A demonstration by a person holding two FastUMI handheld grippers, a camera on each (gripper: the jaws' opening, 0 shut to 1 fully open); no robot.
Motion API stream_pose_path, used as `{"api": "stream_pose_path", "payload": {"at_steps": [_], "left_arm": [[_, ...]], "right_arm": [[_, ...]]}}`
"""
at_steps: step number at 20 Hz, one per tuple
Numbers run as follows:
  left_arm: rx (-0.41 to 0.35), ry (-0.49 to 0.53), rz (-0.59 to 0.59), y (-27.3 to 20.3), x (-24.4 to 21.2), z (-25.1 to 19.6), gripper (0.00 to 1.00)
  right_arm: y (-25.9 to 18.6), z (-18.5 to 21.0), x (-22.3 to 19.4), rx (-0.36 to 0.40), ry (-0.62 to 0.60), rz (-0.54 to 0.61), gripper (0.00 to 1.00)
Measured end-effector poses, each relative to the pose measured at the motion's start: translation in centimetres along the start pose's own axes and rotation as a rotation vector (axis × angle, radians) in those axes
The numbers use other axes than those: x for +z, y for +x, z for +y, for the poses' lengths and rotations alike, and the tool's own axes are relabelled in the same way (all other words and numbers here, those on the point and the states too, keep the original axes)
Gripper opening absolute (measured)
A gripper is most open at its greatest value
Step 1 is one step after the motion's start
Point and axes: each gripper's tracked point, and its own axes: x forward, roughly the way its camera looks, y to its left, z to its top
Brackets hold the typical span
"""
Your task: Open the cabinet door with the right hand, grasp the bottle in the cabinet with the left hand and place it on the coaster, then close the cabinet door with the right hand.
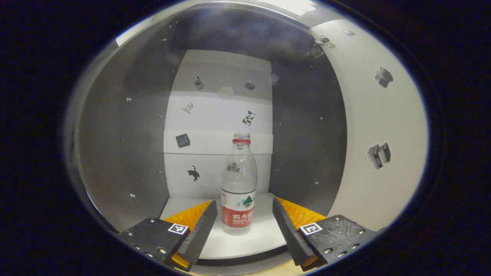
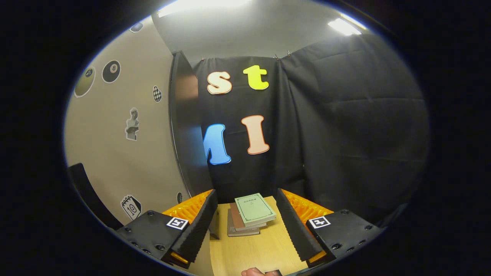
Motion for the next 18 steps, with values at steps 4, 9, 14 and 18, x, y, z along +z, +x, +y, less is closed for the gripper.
{"api": "stream_pose_path", "payload": {"at_steps": [4,9,14,18], "left_arm": [[0.000,0.010,0.033,3.7,-0.9,0.2,0.87],[-0.019,-0.009,0.041,7.1,-0.6,0.7,0.87],[-0.023,0.005,0.034,8.6,-0.3,1.3,0.89],[-0.032,-0.014,0.039,8.3,-0.4,1.2,0.76]], "right_arm": [[0.3,-0.6,-1.3,-0.030,-0.038,0.028,0.98],[0.7,-2.5,-1.9,-0.098,-0.069,0.034,0.98],[1.0,-2.9,-2.4,-0.110,-0.030,0.048,0.98],[1.3,-2.8,-2.1,-0.102,-0.027,0.037,0.98]]}}
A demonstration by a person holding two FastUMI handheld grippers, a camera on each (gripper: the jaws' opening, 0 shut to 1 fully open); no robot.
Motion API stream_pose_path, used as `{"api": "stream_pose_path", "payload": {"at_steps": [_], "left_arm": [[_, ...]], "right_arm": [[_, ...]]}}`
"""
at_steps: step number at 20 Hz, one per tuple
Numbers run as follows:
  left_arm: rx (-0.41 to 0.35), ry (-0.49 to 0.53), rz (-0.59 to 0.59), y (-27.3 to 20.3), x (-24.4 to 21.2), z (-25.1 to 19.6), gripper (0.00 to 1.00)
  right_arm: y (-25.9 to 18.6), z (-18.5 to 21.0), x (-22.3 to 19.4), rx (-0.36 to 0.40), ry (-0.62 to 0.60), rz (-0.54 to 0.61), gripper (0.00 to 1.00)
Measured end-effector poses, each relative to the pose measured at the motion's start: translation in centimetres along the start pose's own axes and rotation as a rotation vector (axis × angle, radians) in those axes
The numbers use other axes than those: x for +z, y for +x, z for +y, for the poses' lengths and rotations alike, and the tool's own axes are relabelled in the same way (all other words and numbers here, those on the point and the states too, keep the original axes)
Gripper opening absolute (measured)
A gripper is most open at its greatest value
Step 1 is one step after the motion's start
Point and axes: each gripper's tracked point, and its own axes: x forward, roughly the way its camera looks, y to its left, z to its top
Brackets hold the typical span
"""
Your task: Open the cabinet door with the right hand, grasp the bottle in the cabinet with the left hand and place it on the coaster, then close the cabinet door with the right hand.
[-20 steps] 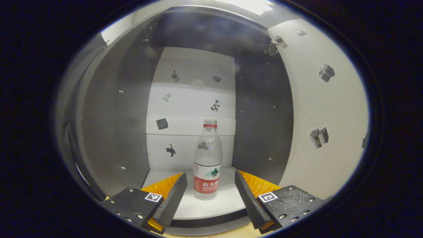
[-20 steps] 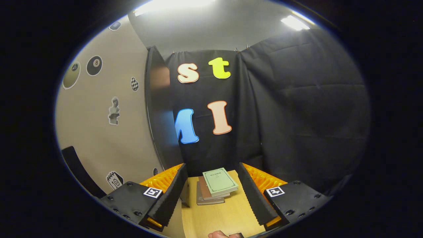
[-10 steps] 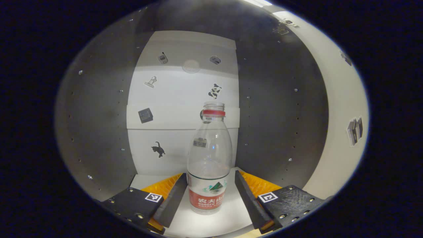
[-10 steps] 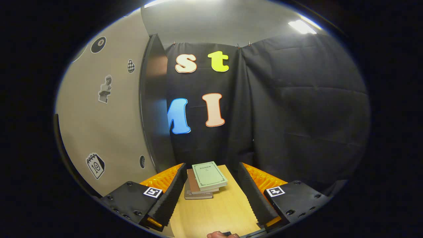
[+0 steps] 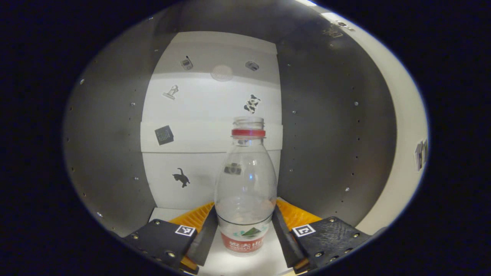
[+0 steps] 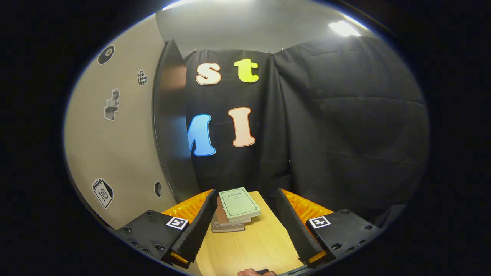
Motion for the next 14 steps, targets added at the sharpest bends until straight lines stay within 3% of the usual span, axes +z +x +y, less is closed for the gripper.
{"api": "stream_pose_path", "payload": {"at_steps": [4,6,9,14], "left_arm": [[-0.015,-0.054,-0.018,-3.1,0.7,-0.5,0.76],[-0.016,-0.071,-0.033,-5.7,1.0,-0.7,0.76],[-0.007,-0.028,-0.075,-10.6,2.3,-0.6,0.74],[-0.001,-0.035,-0.084,-20.4,1.9,-0.4,0.74]], "right_arm": [[0.5,0.6,0.2,0.029,0.035,-0.006,0.98],[0.5,0.1,0.5,0.018,-0.004,-0.015,0.98],[0.3,0.0,1.1,0.015,-0.063,-0.034,0.98],[-0.6,0.1,1.6,0.017,-0.044,-0.045,0.98]]}}
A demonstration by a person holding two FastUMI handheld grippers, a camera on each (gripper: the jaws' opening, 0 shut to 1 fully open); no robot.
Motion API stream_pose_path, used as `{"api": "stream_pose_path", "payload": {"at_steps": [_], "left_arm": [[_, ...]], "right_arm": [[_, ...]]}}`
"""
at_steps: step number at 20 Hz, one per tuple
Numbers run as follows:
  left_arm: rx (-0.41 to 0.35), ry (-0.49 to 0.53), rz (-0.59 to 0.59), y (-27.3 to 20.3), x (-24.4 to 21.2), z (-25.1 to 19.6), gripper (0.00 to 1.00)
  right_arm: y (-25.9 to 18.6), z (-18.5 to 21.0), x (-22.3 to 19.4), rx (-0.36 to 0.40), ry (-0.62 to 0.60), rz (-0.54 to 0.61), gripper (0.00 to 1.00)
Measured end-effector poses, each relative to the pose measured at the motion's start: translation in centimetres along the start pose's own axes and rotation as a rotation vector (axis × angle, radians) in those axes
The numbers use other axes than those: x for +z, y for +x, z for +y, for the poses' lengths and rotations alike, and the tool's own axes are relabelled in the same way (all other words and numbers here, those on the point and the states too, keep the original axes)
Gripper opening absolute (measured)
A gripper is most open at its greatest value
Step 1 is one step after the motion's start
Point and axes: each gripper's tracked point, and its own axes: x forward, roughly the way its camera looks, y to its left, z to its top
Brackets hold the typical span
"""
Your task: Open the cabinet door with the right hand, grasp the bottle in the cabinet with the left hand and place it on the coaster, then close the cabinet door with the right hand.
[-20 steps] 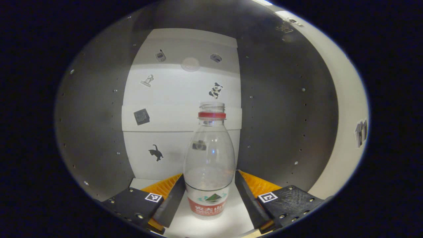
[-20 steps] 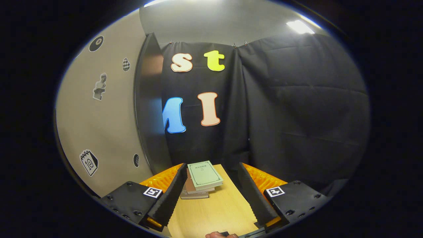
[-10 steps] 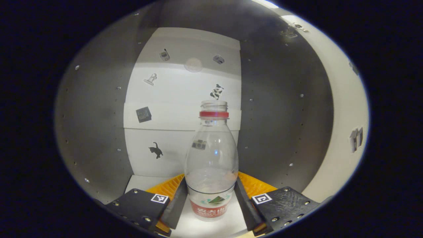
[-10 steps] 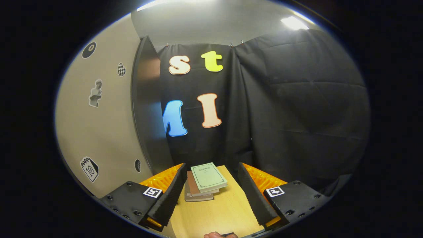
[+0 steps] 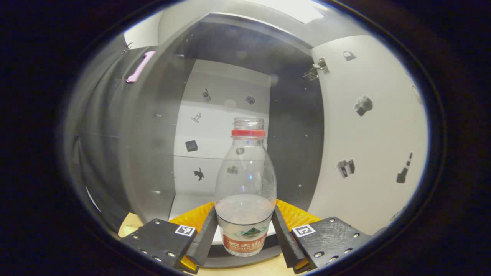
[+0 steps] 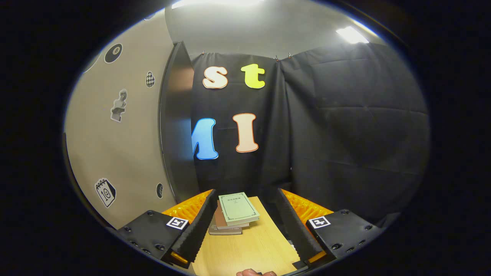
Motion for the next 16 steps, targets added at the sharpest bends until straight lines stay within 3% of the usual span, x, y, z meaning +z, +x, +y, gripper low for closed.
{"api": "stream_pose_path", "payload": {"at_steps": [3,10,13,16], "left_arm": [[0.051,0.030,0.052,-6.1,-3.4,1.2,0.74],[0.167,-0.025,0.184,-16.4,-17.3,6.0,0.76],[0.165,-0.014,0.179,-18.8,-20.9,7.3,0.76],[0.132,-0.008,0.164,-20.8,-24.6,7.0,0.76]], "right_arm": [[-0.5,0.2,0.9,-0.002,0.021,-0.022,0.98],[-1.1,2.1,1.3,0.004,0.094,-0.040,0.98],[-1.7,2.1,1.3,-0.019,0.185,-0.050,0.98],[-2.3,0.2,0.9,-0.118,0.193,-0.057,0.98]]}}
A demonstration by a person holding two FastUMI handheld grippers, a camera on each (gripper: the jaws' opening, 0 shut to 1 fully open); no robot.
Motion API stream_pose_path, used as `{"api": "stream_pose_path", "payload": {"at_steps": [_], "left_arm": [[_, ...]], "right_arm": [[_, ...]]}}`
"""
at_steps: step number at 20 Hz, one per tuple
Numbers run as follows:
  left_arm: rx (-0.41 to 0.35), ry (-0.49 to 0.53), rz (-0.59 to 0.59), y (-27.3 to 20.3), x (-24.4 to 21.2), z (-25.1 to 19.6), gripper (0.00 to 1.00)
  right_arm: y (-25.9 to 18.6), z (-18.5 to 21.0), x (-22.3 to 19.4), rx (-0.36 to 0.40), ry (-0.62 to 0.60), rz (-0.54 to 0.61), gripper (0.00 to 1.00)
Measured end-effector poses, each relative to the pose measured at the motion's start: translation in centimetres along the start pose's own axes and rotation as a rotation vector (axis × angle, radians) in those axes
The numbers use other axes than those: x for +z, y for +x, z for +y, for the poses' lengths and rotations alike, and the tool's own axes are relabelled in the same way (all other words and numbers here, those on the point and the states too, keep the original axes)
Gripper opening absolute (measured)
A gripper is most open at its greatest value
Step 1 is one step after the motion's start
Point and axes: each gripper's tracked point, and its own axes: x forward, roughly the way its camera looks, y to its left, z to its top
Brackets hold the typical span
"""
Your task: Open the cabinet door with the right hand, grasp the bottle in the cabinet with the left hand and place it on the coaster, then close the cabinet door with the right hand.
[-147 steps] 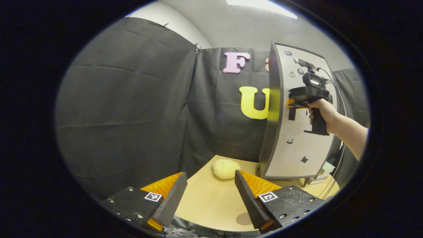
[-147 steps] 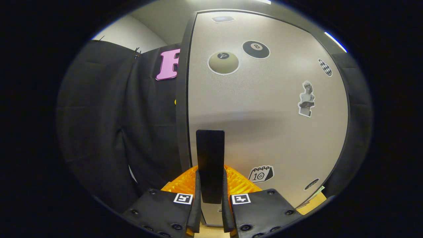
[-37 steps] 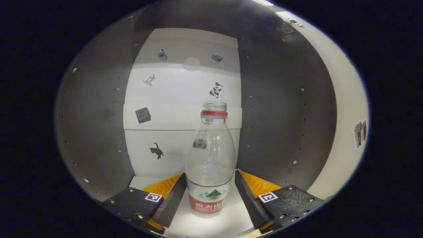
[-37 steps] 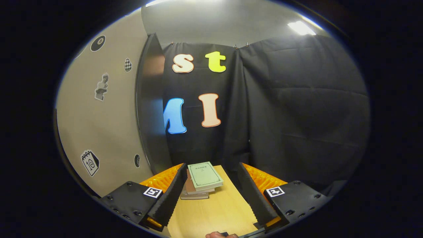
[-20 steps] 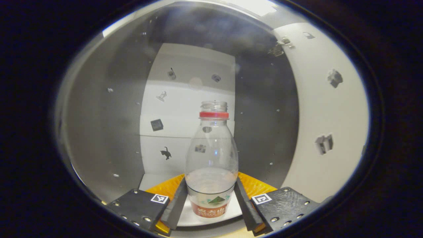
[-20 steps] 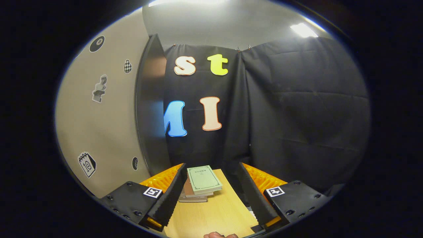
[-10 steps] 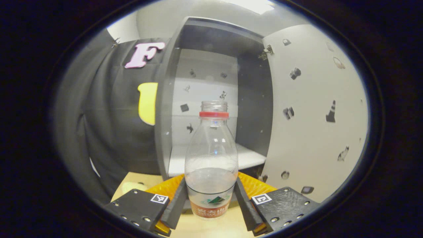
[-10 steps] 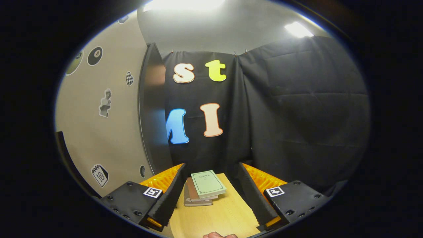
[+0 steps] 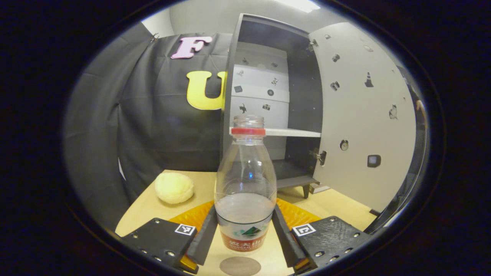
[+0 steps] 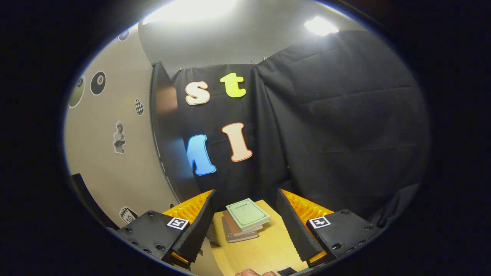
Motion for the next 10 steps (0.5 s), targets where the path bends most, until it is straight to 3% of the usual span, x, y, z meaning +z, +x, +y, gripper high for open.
{"api": "stream_pose_path", "payload": {"at_steps": [4,10], "left_arm": [[0.023,-0.002,0.035,-0.6,-5.9,0.8,0.74],[0.064,0.020,0.048,-0.3,-9.7,2.1,0.76]], "right_arm": [[-1.2,-0.4,-0.4,-0.044,0.040,-0.002,0.98],[-1.9,-0.1,-2.3,-0.077,-0.056,0.020,0.98]]}}
